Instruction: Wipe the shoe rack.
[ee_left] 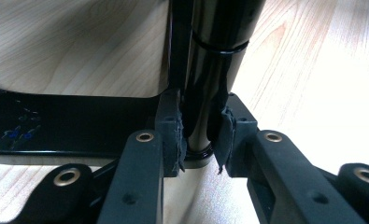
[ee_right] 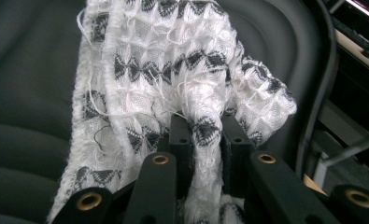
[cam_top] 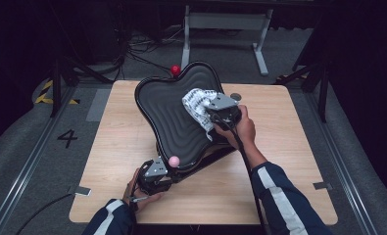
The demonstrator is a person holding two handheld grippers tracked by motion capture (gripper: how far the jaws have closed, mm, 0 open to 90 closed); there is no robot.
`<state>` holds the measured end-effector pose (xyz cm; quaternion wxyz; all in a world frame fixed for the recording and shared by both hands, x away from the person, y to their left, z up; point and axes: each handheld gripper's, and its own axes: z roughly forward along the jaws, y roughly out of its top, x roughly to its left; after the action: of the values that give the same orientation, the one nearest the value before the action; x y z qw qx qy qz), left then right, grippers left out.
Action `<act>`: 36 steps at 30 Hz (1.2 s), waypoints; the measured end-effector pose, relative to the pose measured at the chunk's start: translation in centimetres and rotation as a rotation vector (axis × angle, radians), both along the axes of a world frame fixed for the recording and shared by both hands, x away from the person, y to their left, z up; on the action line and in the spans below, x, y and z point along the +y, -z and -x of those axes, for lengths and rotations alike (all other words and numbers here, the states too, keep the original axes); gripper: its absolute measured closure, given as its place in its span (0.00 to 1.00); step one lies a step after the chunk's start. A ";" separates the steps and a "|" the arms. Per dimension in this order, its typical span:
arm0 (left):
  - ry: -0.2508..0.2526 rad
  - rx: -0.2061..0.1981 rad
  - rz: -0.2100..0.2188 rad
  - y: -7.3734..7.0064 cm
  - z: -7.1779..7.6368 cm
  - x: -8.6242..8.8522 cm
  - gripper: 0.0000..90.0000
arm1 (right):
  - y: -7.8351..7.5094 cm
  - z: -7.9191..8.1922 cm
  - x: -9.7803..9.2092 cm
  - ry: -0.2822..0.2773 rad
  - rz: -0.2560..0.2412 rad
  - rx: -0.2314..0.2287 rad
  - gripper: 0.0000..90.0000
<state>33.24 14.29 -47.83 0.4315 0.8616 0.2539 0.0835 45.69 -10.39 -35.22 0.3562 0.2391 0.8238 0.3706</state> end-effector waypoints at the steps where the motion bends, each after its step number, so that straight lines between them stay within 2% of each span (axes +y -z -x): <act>1: 0.000 0.000 0.000 0.0 0.0 0.0 0.81 | 0.0 0.1 0.5 -0.008 -0.004 -0.003 0.87; 6: 0.001 -0.008 -0.001 0.0 0.0 0.0 0.81 | -0.2 1.0 2.8 -0.062 -0.008 -0.009 0.87; 8: 0.002 -0.008 -0.001 0.0 0.0 0.0 0.81 | -0.2 1.1 3.1 -0.073 -0.012 -0.008 0.87; 13: 0.001 -0.008 -0.001 0.0 0.0 0.0 0.81 | -0.3 1.9 5.1 -0.145 -0.011 -0.006 0.87; 15: 0.000 -0.009 -0.002 0.0 0.0 0.0 0.81 | -0.3 2.0 5.4 -0.153 -0.009 -0.007 0.87; 16: -0.003 -0.005 -0.003 0.0 0.0 0.0 0.81 | -0.5 2.3 6.1 -0.161 0.019 -0.025 0.87; 19: -0.006 -0.012 -0.002 0.0 0.1 0.0 0.81 | -0.5 2.4 6.5 -0.175 0.016 -0.024 0.87; 26: -0.011 -0.004 -0.009 -0.1 0.0 0.1 0.81 | -0.7 1.7 6.3 -0.185 -0.024 0.005 0.87; 30: -0.009 -0.003 -0.009 -0.1 0.0 0.1 0.81 | -0.8 1.2 5.9 -0.158 0.003 -0.006 0.87; 32: -0.012 -0.001 -0.011 -0.1 0.1 0.1 0.81 | -0.9 0.8 5.4 -0.142 -0.002 -0.004 0.87; 33: -0.012 -0.008 0.003 0.0 0.1 0.1 0.81 | -1.0 0.3 4.8 -0.119 -0.004 -0.005 0.87; 36: -0.013 0.000 -0.004 0.0 0.1 0.1 0.81 | -1.1 -0.5 3.8 -0.091 -0.022 0.009 0.87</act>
<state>33.17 14.42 -47.80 0.4293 0.8607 0.2595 0.0866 46.21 -6.59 -34.13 0.3328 0.2068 0.8313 0.3943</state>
